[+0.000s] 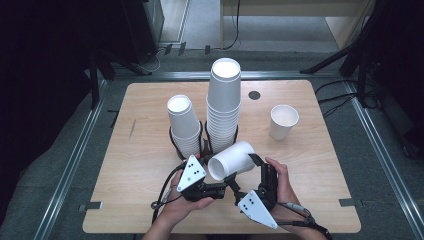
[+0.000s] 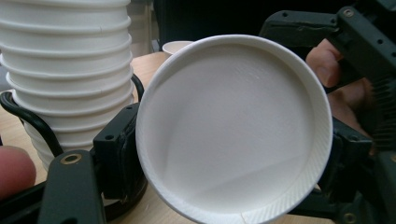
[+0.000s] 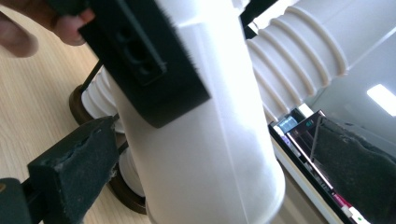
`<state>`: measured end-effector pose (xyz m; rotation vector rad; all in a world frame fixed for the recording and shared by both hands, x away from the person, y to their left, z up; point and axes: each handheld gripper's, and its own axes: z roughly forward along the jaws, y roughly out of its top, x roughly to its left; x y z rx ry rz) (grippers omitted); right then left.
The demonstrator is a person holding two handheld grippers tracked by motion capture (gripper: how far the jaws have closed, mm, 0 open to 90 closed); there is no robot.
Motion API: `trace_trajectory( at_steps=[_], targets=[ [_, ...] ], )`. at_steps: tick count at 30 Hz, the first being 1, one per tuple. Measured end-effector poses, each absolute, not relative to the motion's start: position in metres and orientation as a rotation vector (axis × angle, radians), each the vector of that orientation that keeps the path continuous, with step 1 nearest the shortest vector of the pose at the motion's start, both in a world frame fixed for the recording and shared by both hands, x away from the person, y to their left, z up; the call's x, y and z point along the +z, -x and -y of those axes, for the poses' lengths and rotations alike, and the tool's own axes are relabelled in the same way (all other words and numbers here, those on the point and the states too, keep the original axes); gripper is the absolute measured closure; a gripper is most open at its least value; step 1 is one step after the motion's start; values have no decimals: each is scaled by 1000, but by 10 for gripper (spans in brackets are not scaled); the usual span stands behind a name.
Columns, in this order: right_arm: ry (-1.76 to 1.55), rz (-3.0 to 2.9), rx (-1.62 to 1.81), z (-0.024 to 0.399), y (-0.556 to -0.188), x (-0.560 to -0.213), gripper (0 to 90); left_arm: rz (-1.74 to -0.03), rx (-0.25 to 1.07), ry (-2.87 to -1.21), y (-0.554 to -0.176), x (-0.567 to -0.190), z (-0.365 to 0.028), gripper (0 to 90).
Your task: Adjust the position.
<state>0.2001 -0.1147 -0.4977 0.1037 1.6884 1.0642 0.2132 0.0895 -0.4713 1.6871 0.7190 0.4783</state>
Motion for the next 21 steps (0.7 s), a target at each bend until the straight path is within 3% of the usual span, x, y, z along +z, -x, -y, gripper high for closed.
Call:
trace_trajectory(
  at_steps=[21],
  targets=[
    [-613,-1659,1444,141,-194,-470,8,-737,484,-1536,-216,-467,-91,228]
  ],
)
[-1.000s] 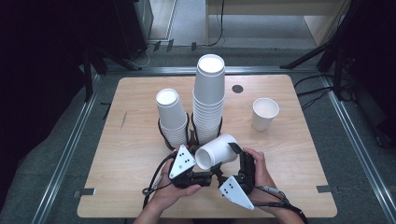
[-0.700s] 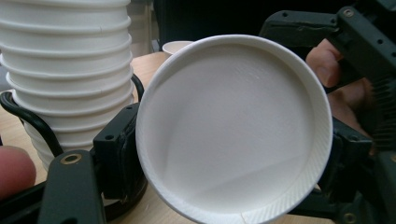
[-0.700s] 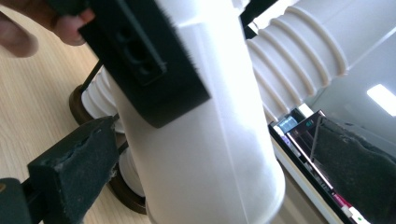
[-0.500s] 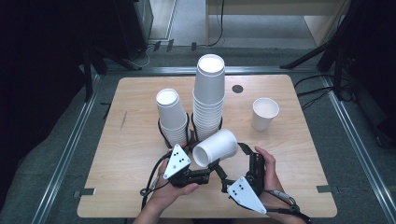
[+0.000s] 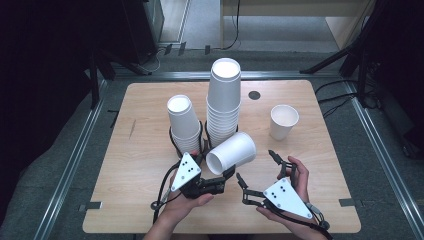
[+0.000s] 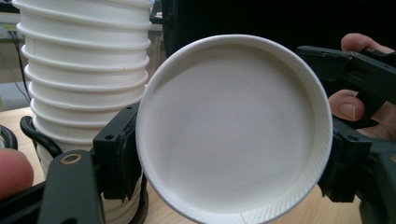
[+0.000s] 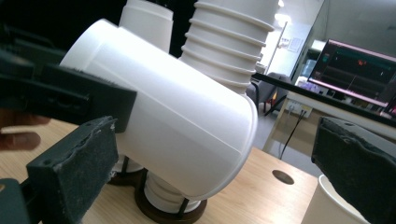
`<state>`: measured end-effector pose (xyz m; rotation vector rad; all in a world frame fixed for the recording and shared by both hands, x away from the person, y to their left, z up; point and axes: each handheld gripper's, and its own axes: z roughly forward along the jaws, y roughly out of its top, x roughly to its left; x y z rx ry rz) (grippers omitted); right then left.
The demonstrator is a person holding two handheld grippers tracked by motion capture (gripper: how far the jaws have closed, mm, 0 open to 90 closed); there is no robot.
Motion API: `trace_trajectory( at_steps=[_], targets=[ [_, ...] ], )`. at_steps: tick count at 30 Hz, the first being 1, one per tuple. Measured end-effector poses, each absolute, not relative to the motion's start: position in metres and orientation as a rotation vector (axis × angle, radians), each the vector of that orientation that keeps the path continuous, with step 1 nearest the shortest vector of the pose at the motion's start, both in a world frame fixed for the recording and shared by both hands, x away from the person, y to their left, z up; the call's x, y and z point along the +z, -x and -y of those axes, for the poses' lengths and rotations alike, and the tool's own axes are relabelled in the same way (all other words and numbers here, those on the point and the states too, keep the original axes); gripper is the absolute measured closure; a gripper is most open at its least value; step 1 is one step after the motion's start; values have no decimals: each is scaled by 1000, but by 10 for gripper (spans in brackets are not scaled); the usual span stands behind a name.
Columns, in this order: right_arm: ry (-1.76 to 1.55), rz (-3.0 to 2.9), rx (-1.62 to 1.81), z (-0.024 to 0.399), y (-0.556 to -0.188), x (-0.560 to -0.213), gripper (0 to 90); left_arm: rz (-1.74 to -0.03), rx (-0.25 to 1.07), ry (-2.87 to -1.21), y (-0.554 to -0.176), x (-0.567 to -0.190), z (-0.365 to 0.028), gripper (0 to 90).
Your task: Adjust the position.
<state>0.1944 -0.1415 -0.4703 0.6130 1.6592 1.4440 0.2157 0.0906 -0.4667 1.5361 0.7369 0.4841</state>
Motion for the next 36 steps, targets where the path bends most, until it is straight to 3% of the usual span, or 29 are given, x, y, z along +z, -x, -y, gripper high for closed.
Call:
trace_trajectory(
  at_steps=[36],
  targets=[
    [-1321,-1413,1969,162,-193,-458,9,-689,526,-1408,-219,-473,-67,229]
  ],
)
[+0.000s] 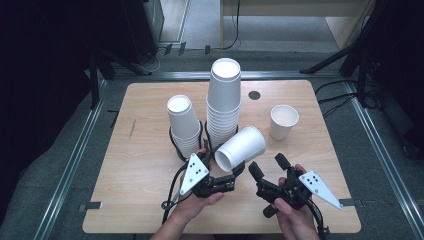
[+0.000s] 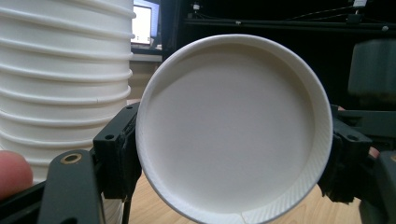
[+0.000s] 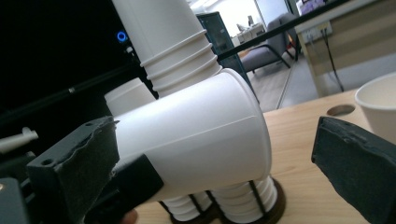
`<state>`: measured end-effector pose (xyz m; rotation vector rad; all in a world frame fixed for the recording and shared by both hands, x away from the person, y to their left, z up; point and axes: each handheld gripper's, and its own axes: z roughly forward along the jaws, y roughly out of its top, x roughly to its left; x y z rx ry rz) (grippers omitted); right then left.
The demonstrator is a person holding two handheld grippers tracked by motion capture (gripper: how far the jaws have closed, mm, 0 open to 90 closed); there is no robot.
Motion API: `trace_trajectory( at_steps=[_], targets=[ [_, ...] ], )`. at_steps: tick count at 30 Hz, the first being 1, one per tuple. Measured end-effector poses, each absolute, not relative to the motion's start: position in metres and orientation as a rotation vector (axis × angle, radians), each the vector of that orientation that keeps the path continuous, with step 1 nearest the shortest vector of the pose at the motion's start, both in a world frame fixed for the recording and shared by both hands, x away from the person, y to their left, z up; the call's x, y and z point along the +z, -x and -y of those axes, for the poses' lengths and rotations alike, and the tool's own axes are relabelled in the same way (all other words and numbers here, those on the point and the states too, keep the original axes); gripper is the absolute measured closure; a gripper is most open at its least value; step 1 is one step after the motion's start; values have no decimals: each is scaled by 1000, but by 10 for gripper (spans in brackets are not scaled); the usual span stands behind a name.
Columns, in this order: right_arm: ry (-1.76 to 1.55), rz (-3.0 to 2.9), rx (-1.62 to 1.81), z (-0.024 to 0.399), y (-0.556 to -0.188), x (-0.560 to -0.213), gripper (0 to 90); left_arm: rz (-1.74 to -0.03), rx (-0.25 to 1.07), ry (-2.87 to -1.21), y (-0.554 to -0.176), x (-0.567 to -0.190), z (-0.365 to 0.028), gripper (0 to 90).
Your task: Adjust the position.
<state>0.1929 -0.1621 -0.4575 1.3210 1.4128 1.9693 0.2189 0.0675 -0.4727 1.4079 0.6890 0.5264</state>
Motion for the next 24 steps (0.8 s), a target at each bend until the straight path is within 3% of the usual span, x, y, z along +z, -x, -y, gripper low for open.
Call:
trace_trajectory(
  at_steps=[24],
  targets=[
    [-2159,-997,2401,160,-211,-461,0,-652,531,-1390,-216,-477,-63,230]
  ],
)
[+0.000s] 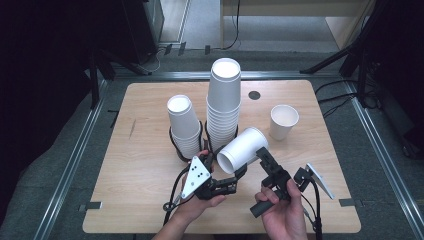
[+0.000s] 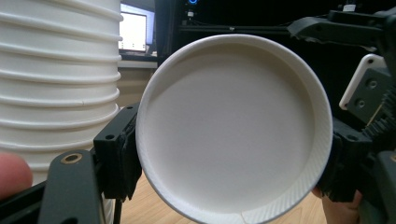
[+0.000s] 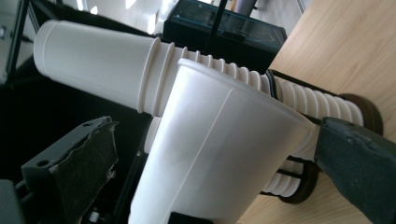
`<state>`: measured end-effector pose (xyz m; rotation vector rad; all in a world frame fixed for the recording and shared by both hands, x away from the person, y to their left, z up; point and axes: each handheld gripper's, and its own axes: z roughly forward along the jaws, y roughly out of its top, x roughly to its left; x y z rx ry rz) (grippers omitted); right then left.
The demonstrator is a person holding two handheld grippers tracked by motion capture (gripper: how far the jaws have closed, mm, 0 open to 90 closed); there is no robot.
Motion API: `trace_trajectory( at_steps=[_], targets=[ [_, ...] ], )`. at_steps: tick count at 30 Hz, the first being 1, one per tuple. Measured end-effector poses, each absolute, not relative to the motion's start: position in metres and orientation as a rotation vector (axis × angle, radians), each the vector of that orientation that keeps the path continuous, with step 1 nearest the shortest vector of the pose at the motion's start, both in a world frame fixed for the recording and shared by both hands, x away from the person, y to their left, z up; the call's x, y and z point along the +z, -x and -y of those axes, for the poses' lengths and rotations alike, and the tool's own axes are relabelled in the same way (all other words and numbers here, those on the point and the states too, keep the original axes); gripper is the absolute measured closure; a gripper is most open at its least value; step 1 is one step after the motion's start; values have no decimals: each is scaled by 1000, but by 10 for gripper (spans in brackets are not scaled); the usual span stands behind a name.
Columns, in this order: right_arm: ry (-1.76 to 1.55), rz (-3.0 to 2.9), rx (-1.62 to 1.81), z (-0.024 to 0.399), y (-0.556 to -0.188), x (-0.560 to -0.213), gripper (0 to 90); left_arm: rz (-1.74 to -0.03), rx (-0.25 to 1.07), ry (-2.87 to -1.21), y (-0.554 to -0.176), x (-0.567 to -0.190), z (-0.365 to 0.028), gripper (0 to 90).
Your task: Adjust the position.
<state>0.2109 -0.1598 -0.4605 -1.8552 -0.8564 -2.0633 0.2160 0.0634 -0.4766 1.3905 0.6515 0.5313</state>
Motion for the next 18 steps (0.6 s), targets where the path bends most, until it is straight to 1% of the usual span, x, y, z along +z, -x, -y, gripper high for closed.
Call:
trace_trajectory(
  at_steps=[7,18],
  targets=[
    [1897,699,-1949,157,-215,-465,0,-643,535,-1395,-215,-478,-61,231],
    [1873,642,-1902,144,-221,-466,0,-620,538,-1401,-212,-479,-56,231]
  ],
)
